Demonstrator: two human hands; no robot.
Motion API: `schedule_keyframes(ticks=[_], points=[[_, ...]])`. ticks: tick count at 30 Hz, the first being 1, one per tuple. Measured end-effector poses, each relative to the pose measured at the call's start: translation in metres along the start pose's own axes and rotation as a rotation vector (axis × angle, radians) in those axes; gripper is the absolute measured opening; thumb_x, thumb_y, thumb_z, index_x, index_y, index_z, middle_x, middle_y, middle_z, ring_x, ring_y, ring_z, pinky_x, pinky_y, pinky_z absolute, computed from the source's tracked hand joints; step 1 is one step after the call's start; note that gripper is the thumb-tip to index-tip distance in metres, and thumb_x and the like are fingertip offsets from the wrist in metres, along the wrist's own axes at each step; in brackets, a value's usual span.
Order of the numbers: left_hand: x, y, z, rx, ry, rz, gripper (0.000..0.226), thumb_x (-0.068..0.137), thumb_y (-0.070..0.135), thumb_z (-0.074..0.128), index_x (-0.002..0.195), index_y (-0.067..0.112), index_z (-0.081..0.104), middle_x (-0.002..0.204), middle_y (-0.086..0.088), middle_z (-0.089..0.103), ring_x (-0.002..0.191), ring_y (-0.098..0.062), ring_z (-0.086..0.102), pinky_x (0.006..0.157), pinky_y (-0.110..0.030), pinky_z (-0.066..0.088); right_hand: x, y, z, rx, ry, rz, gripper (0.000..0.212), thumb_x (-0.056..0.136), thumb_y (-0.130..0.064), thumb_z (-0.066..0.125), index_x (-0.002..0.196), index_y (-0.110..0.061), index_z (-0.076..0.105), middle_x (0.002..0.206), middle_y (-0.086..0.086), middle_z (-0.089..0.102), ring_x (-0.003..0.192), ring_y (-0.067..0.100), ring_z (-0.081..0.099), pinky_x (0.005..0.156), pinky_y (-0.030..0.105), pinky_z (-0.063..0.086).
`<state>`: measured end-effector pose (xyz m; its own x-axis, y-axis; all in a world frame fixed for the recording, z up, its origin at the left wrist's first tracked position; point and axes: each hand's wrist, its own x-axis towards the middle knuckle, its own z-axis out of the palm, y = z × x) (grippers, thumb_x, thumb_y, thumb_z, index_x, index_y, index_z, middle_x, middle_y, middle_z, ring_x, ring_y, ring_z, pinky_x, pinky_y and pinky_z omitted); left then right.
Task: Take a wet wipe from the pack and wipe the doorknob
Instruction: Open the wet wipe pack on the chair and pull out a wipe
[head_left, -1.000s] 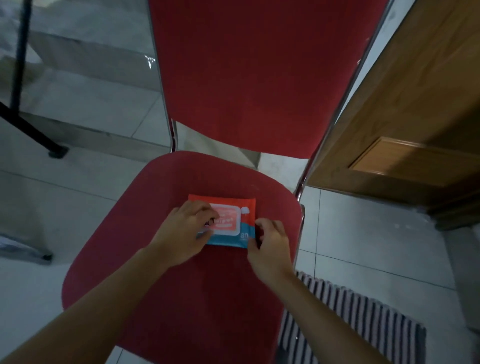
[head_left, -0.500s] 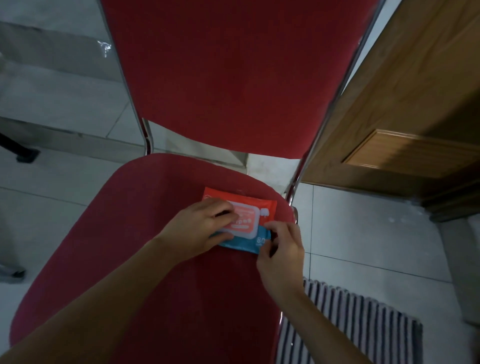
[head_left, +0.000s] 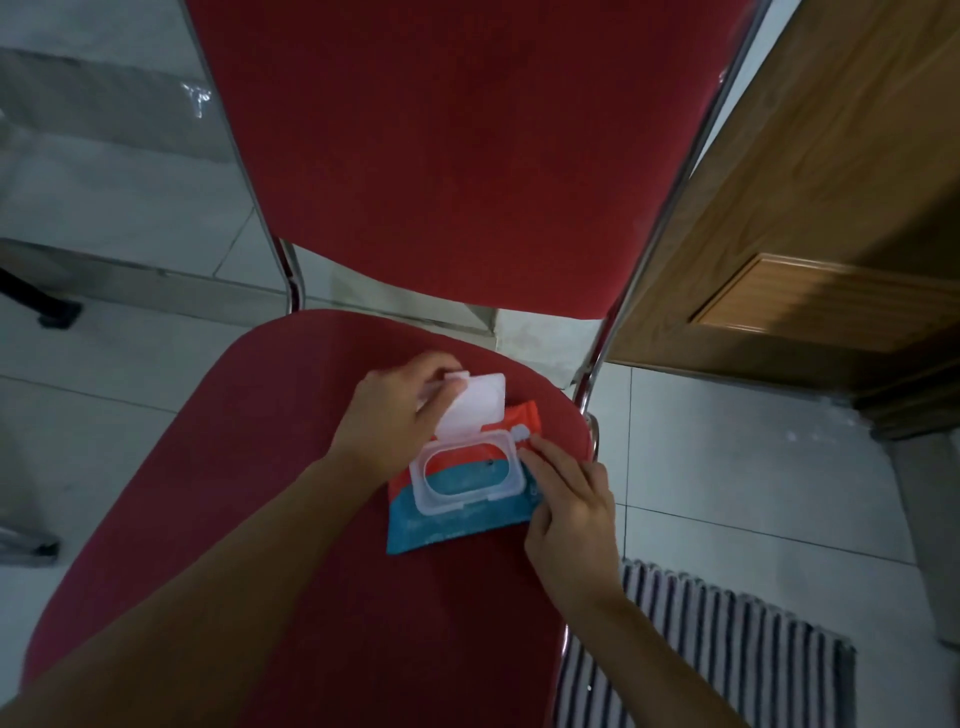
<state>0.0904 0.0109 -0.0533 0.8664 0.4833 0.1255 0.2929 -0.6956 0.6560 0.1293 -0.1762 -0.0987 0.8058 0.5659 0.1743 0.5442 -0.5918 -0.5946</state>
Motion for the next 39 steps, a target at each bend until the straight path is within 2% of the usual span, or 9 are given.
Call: schedule_keyframes(ticks=[3,8,14,19,22,27,32,36,39], points=[[-0.011,-0.013,0.004,-0.183,0.102,-0.228,0.023,0.080,0.006,0.063,0.099,0.012,0.051,0.098,-0.006,0.058,0.082,-0.022,0.059,0.069,-0.029,0.048,0.002,0.001,-0.004,-0.047,-0.002,-0.035,0.044,0.071,-0.010,0.037,0.109,-0.014,0.060,0.113,0.005,0.065,0.102,0.017,0.042,0.080,0.034,0.045],[-0.027,-0.018,0.009,-0.073,0.033,-0.142,0.010,0.080,0.000,0.060,0.083,0.009,0.062,0.097,-0.001,0.057,0.079,-0.002,0.053,0.071,-0.002,0.039,0.006,-0.001,-0.006,0.088,-0.063,-0.148,0.042,0.067,-0.007,0.035,0.098,-0.013,0.062,0.102,0.004,0.066,0.103,0.020,0.051,0.083,0.038,0.048],[-0.036,-0.014,0.003,-0.130,-0.213,-0.092,0.067,0.060,0.054,0.057,0.118,0.021,0.055,0.135,0.006,0.049,0.122,-0.006,0.042,0.104,-0.028,0.034,0.008,-0.005,-0.005,0.109,-0.047,-0.158,0.016,0.078,-0.017,0.058,0.089,-0.014,0.069,0.087,0.001,0.067,0.095,0.018,0.053,0.082,0.038,0.045],[-0.040,-0.023,-0.006,-0.120,-0.429,-0.015,0.065,0.058,0.050,0.063,0.117,0.028,0.049,0.152,0.001,0.025,0.140,-0.006,0.018,0.114,-0.048,0.024,0.016,-0.009,-0.004,0.085,-0.116,-0.207,0.021,0.071,-0.011,0.065,0.090,-0.015,0.071,0.086,0.003,0.064,0.097,0.015,0.045,0.076,0.036,0.041],[-0.044,-0.020,-0.005,-0.087,-0.457,-0.017,0.064,0.059,0.051,0.061,0.117,0.027,0.050,0.156,0.001,0.013,0.141,-0.004,0.007,0.116,-0.043,0.012,0.020,-0.014,-0.002,0.035,-0.141,-0.188,0.018,0.068,-0.014,0.066,0.084,-0.016,0.072,0.083,0.002,0.064,0.098,0.012,0.041,0.077,0.034,0.031],[-0.048,-0.018,-0.001,-0.125,-0.407,-0.038,0.052,0.069,0.024,0.077,0.114,0.024,0.052,0.157,0.002,0.009,0.143,-0.006,0.005,0.115,-0.037,0.001,0.018,-0.020,0.001,0.083,-0.118,-0.085,0.009,0.068,-0.021,0.068,0.072,-0.014,0.072,0.077,0.002,0.062,0.092,0.010,0.041,0.076,0.035,0.033],[-0.048,-0.015,-0.001,-0.177,-0.316,-0.058,0.048,0.064,0.033,0.080,0.104,0.019,0.057,0.152,-0.002,0.028,0.138,-0.002,0.021,0.115,-0.035,0.019,0.017,-0.031,0.006,0.123,-0.109,-0.064,0.025,0.076,-0.038,0.053,0.083,-0.026,0.073,0.083,-0.003,0.060,0.094,0.006,0.038,0.082,0.038,0.029],[-0.049,-0.020,-0.002,-0.198,-0.168,-0.032,0.030,0.075,0.013,0.072,0.102,0.011,0.059,0.131,0.005,0.047,0.125,0.001,0.039,0.098,-0.005,0.032,0.016,-0.029,0.005,0.105,-0.123,-0.042,0.028,0.078,-0.038,0.051,0.092,-0.027,0.072,0.086,-0.001,0.060,0.094,0.007,0.039,0.083,0.037,0.028],[-0.049,-0.022,-0.005,-0.188,-0.150,-0.016,0.043,0.077,0.007,0.066,0.118,0.012,0.052,0.123,0.003,0.054,0.110,-0.005,0.052,0.090,-0.015,0.044,0.015,-0.025,0.004,0.063,-0.122,-0.056,0.025,0.077,-0.035,0.053,0.090,-0.027,0.072,0.087,-0.002,0.063,0.096,0.008,0.041,0.084,0.038,0.029]])
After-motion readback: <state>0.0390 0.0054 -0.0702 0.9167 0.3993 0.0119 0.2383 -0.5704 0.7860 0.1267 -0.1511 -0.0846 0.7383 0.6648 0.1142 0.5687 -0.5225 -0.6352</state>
